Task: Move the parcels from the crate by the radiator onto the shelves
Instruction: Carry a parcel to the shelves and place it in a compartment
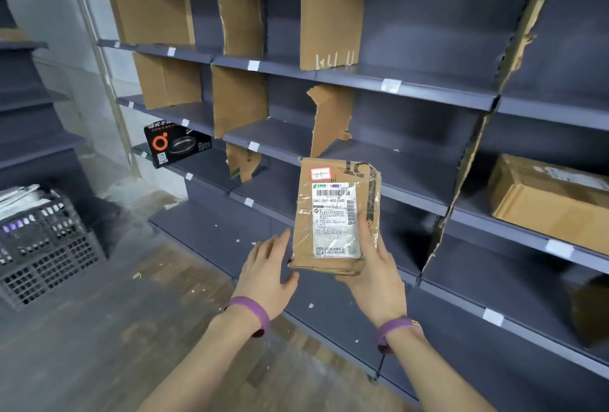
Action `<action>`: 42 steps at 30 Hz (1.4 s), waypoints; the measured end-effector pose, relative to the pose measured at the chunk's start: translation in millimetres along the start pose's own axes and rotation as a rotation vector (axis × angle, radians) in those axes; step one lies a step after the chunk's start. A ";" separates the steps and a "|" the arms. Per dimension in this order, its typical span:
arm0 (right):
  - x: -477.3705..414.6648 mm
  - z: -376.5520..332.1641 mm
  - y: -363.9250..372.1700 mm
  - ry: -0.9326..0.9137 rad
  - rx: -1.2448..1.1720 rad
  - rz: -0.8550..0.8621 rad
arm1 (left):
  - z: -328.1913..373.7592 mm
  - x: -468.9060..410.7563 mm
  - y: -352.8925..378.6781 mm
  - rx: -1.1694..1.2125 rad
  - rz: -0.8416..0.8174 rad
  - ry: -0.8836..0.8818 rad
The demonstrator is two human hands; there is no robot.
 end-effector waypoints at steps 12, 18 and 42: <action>-157.1 -82.0 104.5 -0.116 -0.021 0.040 | -113.8 -142.0 -46.8 0.000 0.109 0.029; -222.3 -144.5 169.2 -0.183 -0.024 -0.017 | -194.4 -187.8 -90.2 -0.060 0.138 -0.057; -344.8 -442.7 460.4 -0.169 -0.012 0.074 | -560.3 -305.9 -298.1 0.096 0.238 0.057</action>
Point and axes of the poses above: each hand's wrist, its own x-axis away from the middle knuckle, its own y-axis out of the palm, z = x × y, the point moved 5 cm from there along -x, towards the middle knuckle, and after that the axes turned 12 degrees about y, right-handed, at the moved point
